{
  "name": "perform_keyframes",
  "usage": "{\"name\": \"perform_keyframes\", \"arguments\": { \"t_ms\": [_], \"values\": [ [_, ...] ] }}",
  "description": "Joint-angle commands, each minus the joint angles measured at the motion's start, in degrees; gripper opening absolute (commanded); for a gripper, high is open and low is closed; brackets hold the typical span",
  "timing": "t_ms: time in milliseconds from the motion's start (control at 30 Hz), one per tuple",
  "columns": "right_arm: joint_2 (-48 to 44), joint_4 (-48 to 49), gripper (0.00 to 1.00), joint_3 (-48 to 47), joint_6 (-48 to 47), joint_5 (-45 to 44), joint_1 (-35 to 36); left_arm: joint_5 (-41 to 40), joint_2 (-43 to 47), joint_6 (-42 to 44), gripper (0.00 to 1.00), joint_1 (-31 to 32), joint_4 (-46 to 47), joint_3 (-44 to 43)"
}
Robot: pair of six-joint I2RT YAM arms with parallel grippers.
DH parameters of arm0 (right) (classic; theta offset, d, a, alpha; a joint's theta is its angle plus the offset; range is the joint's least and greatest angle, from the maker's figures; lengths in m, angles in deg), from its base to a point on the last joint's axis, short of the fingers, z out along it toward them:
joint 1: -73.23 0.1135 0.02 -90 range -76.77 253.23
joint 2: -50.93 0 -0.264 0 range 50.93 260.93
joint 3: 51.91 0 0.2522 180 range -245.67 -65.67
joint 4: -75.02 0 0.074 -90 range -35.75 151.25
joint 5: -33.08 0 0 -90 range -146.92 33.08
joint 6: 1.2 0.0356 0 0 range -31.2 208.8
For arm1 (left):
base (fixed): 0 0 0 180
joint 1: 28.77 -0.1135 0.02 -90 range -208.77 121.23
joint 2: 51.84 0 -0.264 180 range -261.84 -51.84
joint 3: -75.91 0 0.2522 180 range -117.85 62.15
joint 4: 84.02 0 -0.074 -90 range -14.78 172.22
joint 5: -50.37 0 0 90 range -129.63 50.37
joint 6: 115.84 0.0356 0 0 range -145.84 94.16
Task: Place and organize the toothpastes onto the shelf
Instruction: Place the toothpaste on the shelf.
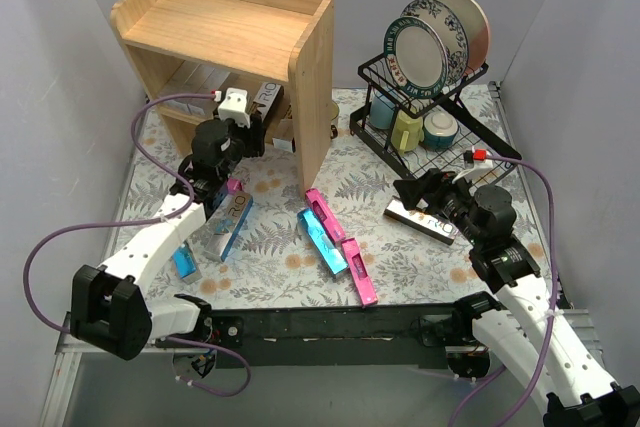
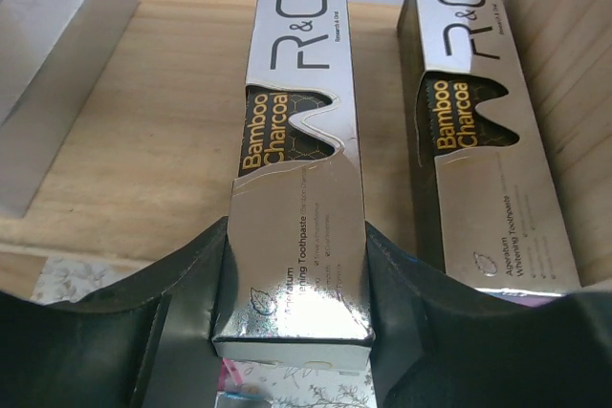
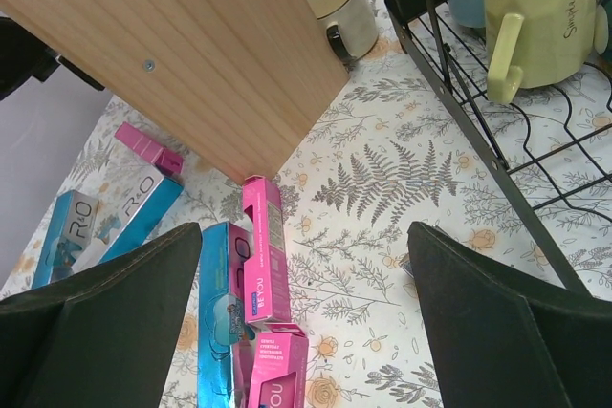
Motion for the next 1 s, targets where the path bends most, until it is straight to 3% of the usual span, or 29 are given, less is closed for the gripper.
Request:
{"name": "perform_keyframes", "arguments": {
  "t_ms": [0,267,700,967],
  "values": [
    [-0.69,1.56,0.97,0.61,-1.67,0.86,-0.21,2.70,-1.29,-0.44,0.23,-0.45,6.17,-2.60],
    [-0.60,1.56,0.97,0.52,-1.93,1.48,-0.21,4.29,-3.68,0.09,0.32,-0.54,8.10,-3.30],
    [-0.24,3.14,0.96,0.61,-2.11,2.36,-0.21,3.14,0.36,-6.75,0.77,-1.24,8.45,-1.55],
    [0.28,2.79,0.96,0.70,-1.76,2.27,-0.21,1.65,4.06,-16.16,0.82,-4.22,11.88,1.62]
  ]
}}
